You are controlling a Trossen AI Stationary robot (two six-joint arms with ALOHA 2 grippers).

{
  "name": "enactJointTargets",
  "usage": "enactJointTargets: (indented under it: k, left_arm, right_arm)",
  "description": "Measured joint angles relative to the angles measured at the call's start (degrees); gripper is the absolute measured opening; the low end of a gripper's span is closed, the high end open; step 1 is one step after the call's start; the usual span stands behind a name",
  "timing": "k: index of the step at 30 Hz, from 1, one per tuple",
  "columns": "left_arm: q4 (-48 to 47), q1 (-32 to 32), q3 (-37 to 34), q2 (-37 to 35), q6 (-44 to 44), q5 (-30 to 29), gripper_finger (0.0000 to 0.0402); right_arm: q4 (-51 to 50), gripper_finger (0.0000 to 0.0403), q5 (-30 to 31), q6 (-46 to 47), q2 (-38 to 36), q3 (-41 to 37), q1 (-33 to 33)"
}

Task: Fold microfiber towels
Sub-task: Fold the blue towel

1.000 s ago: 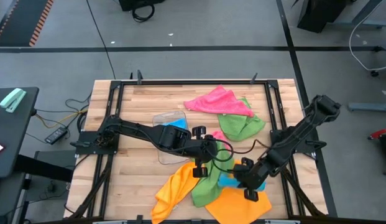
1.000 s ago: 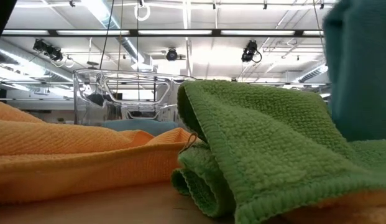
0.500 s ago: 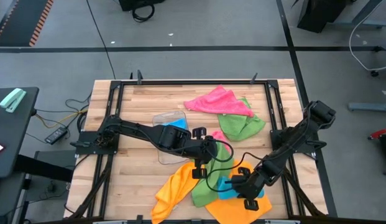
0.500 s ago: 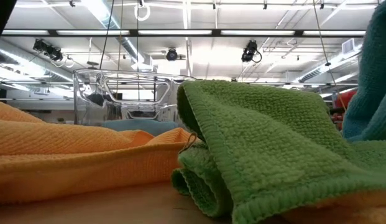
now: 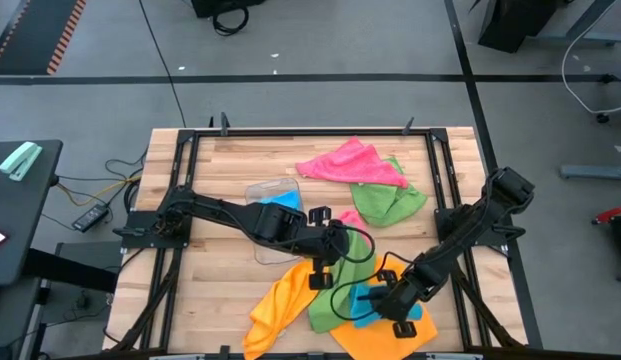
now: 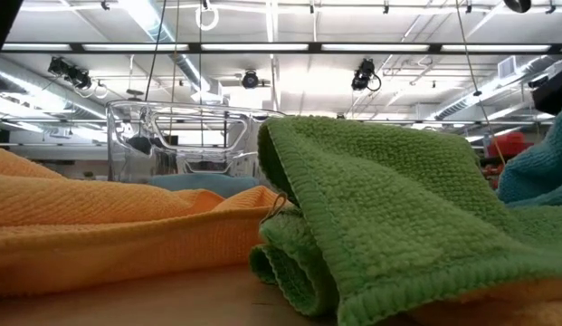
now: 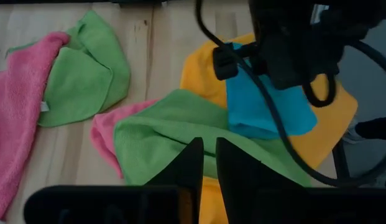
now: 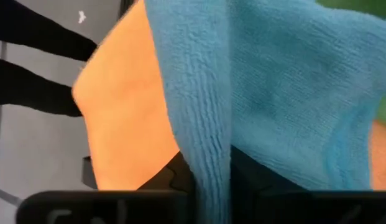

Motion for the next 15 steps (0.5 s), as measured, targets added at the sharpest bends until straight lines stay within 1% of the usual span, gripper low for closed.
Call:
enactJointTargets:
  k: [2, 5, 10, 11, 13, 15]
  left_arm:
    - [-0.03, -0.23, 0.0, 0.0, 0.02, 0.01, 0.0052]
    - [-0.01, -0.21, 0.0, 0.0, -0.11, 0.12, 0.0055]
    - [-0.01, -0.37, 0.0, 0.0, -1.58, 0.14, 0.0056]
    - [-0.01, -0.58, 0.0, 0.0, -1.67, 0.45, 0.0054]
    - [-0.03, -1.2, 0.0, 0.0, -1.69, 1.14, 0.0052]
    - [0.14, -1.98, -0.2, 0.0, -1.69, 1.33, 0.0051]
  right_arm:
    - [-0.74, 0.0086, 0.0, -0.02, -0.17, 0.0, -0.21]
    - [-2.21, 0.012, -0.48, -0.1, -0.32, 0.0, -0.73]
    - [-6.81, 0.0181, -5.5, -0.45, -1.5, 0.0, -2.73]
    - [-7.85, 0.0191, -5.74, -0.52, -2.19, 0.0, -3.09]
    - [-10.57, 0.0207, -4.74, -1.25, -4.15, 0.0, -3.36]
    - [-13.73, 0.0218, -1.99, -2.25, -6.28, 0.0, -3.37]
